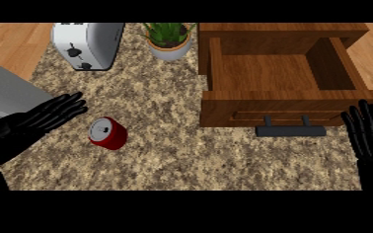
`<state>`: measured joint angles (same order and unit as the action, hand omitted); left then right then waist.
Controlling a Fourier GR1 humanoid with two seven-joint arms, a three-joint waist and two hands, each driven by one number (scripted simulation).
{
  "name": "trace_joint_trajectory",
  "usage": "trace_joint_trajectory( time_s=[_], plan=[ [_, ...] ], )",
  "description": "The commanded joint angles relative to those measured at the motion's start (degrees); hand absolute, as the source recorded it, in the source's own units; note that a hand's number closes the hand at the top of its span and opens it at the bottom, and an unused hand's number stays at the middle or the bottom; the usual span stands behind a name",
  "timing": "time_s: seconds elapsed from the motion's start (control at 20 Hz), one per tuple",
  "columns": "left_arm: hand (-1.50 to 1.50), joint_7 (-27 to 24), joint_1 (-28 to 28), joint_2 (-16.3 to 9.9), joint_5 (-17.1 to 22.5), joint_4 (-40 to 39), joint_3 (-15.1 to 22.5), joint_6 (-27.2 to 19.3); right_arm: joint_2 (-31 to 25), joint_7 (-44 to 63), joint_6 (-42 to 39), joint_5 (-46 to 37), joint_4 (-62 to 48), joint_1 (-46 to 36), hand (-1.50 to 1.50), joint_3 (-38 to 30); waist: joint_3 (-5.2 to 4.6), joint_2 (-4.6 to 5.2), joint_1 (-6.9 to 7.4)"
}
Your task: Pick up the can, place it into the drawer and close the drawer
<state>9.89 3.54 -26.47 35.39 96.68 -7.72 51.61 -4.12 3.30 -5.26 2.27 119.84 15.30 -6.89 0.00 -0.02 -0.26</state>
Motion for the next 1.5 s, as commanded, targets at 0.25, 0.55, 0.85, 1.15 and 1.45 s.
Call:
trace_joint_trajectory(
  time_s=[0.25, 0.55, 0.85, 1.15, 1.45],
  plan=[
    [-1.5, -5.4, 1.5, 7.2, -12.4, -5.3, -1.0, 2.0, 0.8, 0.1, -1.8, 0.3, 0.3, -0.3, -1.5, -1.1, -0.01, -0.02, 0.13],
    [-1.5, -18.5, 1.7, 9.0, -27.5, -13.1, -3.5, 4.7, -0.9, 3.7, -2.8, 2.9, 3.2, -0.7, -1.5, -4.3, -0.05, 0.02, -0.03],
    [-1.5, -26.9, 4.7, 7.5, -33.2, -22.0, -4.2, 4.2, -0.4, -1.7, -4.9, 2.2, -3.3, -0.9, -1.5, -5.7, -0.03, 0.04, -0.01],
    [-1.5, -35.1, 10.2, 4.5, -39.2, -32.6, -2.9, 2.5, 2.1, -5.3, -4.7, -1.6, -5.5, -1.1, -1.5, -2.3, -0.04, 0.12, -0.24],
    [-1.5, -46.0, 9.3, 4.1, -45.4, -39.5, 1.6, -2.0, 0.3, -5.7, -7.0, 2.4, -5.2, 0.8, -1.5, -6.1, -0.06, 0.13, -0.46]
  ],
)
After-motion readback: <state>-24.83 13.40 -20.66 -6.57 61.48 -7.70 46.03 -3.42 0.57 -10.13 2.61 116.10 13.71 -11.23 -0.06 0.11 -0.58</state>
